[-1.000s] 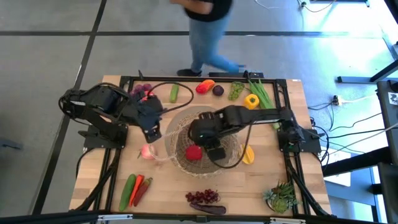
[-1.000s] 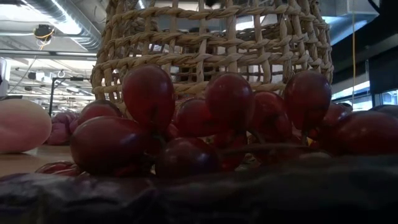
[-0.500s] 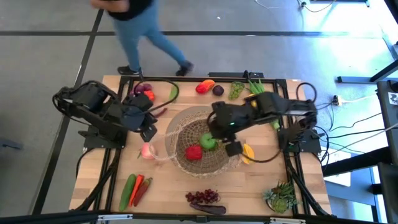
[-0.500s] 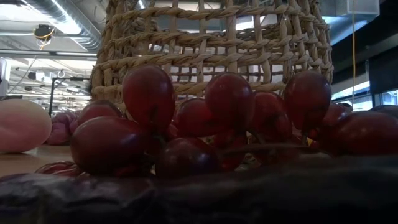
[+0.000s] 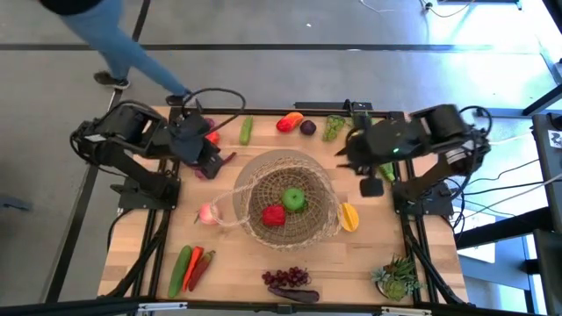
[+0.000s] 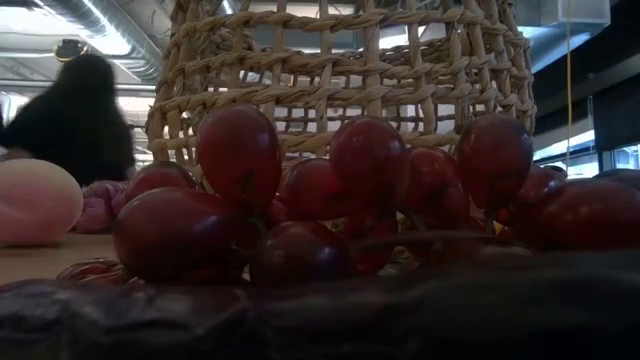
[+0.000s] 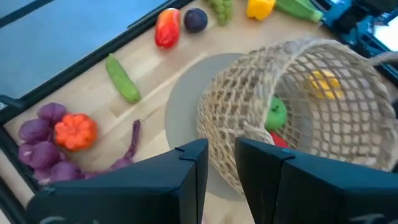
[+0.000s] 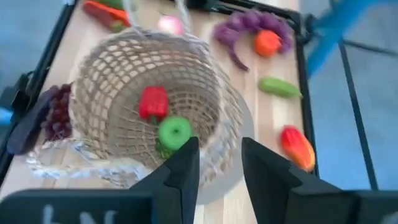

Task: Build produce basket
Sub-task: Put the yellow starfruit into the brown basket

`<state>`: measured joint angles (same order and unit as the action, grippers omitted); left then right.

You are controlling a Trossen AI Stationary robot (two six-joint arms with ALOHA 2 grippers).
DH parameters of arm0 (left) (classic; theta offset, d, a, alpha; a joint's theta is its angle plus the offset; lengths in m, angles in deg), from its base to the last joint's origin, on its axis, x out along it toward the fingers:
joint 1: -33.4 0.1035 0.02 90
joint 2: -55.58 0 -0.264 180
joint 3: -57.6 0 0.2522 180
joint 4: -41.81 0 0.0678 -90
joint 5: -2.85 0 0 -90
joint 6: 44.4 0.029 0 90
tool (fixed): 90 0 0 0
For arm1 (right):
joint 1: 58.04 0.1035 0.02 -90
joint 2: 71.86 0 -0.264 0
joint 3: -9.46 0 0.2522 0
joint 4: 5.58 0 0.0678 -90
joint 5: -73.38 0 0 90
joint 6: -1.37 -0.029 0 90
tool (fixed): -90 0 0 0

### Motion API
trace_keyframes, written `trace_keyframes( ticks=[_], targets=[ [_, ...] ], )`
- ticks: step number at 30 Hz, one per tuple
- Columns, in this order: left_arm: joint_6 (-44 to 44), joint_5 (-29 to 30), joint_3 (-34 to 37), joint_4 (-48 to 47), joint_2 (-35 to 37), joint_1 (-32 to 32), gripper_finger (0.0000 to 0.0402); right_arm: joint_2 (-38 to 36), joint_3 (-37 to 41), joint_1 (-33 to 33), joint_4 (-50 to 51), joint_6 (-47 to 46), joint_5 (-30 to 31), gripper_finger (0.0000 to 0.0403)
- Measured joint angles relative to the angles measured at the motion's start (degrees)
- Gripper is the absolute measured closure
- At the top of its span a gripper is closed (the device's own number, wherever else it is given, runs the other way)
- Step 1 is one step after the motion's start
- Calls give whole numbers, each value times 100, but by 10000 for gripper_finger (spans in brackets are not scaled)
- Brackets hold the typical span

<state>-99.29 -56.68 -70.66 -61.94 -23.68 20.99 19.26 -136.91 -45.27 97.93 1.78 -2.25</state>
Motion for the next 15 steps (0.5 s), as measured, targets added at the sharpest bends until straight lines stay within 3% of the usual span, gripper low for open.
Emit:
trace_keyframes(
  ticks=[7,11,15],
  targets=[
    [85,18,0,-1,3,137,332,-876,951,-119,9,-1159,695,289],
    [132,0,0,0,6,127,332,-1433,1830,-110,30,-1906,668,289],
    [131,21,0,-2,6,135,332,-1757,2716,-116,23,-3459,254,289]
  ],
)
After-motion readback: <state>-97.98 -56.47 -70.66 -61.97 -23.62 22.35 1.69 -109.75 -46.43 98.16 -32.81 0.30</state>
